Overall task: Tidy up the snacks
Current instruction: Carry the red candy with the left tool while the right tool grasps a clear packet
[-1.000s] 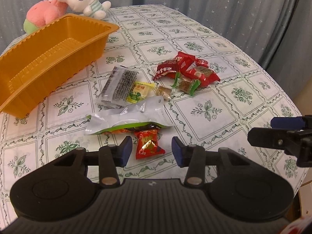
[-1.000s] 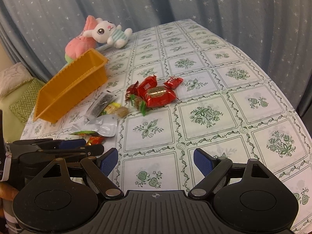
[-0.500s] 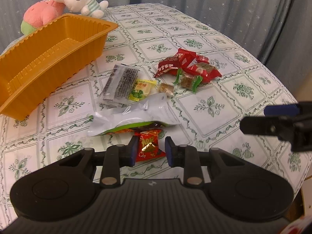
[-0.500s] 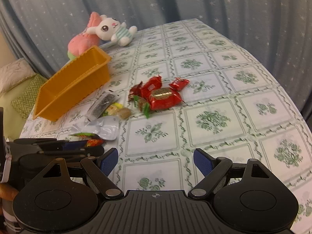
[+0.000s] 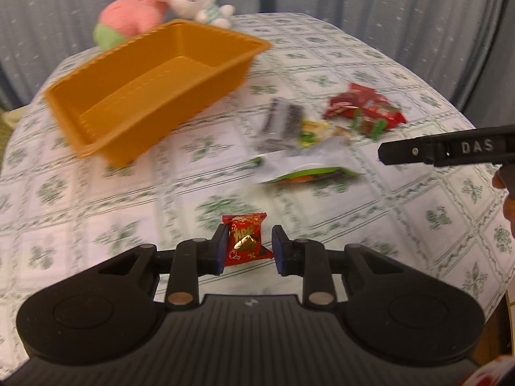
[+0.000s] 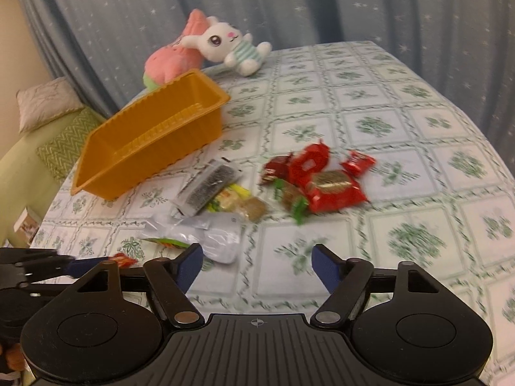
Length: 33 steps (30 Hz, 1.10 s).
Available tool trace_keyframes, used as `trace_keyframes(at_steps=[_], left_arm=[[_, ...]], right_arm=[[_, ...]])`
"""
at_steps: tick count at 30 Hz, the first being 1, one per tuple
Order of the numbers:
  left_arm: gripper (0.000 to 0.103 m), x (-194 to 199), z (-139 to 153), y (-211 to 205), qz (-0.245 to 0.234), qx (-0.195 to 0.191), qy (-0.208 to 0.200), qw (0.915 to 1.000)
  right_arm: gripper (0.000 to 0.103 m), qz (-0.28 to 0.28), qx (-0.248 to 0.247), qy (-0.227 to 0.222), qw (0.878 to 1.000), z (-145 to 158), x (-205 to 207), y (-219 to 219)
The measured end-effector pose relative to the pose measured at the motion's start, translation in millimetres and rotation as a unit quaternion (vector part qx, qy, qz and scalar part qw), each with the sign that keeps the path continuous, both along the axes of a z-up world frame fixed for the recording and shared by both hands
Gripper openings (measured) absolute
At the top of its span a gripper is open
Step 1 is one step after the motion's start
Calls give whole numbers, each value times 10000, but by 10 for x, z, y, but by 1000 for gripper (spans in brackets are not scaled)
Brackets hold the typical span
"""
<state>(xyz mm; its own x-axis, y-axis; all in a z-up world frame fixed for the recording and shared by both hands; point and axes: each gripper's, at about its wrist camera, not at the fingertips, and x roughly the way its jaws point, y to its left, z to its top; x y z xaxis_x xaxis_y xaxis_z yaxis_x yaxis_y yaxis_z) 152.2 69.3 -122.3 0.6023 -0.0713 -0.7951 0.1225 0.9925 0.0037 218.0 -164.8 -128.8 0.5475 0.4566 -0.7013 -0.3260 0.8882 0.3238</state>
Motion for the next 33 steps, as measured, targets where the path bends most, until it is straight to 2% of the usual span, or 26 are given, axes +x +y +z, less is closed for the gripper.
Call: trace_keyframes(at_steps=[4, 9, 14, 21, 29, 33], left_arm=[[26, -54, 42, 237, 286, 23, -17, 9996], [26, -65, 87, 529, 587, 68, -74, 9982], [26, -51, 130, 755, 760, 81, -131, 9970], [26, -20, 153, 979, 858, 89, -156, 9961], [26, 40, 185, 1168, 903, 73, -209, 9957], [26, 55, 184, 1239, 922, 69, -214, 9955]], right_arm=[[67, 34, -20, 4, 10000, -45, 116, 130], [54, -69, -73, 46, 9999, -96, 259, 264], [45, -325, -18, 188, 9993, -159, 397, 339], [35, -640, -284, 166, 9974, -224, 483, 468], [35, -1045, -293, 263, 9937, -245, 566, 519], [35, -1318, -71, 453, 9902, -240, 628, 473]])
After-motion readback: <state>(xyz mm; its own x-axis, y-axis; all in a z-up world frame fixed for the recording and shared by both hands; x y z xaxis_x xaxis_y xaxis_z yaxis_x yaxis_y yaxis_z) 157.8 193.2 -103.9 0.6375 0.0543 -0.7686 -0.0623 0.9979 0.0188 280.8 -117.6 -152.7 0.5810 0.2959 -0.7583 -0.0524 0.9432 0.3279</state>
